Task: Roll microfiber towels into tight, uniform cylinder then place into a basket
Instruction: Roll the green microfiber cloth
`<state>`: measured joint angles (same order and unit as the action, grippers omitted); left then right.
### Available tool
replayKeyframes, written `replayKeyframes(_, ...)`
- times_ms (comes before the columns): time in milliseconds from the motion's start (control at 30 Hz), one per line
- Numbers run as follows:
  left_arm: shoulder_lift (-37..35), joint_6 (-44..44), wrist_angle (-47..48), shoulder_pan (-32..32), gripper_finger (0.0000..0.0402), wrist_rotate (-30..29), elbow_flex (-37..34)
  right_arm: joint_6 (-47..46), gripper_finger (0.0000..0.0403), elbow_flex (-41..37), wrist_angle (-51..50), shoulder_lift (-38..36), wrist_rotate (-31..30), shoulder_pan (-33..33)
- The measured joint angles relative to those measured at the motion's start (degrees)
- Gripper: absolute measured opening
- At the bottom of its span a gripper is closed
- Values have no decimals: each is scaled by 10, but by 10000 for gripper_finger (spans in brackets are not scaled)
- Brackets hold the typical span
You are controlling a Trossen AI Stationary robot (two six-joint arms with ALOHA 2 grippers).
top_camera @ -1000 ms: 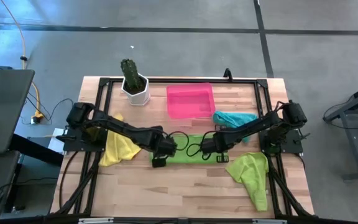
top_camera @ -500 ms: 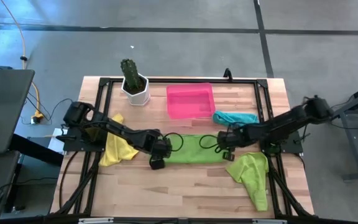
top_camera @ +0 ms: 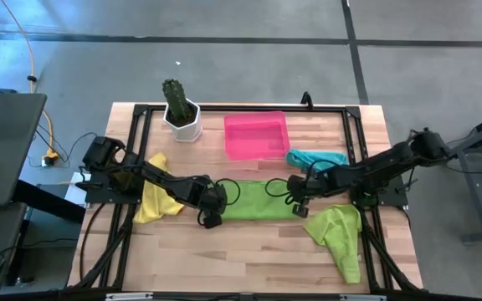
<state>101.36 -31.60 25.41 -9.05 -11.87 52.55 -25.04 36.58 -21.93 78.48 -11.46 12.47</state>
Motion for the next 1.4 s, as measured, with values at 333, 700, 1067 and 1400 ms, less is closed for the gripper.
replayKeyframes(333,2,-15,3,-17,106,-4,0,-6,73,2,-5,73,40,3)
replayKeyframes(700,-3,-52,23,-35,106,-6,0,-7,73,2,-29,76,28,15)
replayKeyframes(1067,-69,-14,6,-34,106,-31,12,10,73,30,-49,79,31,15)
replayKeyframes(1400,-61,9,8,-1,106,-118,14,26,73,33,-74,78,-4,14)
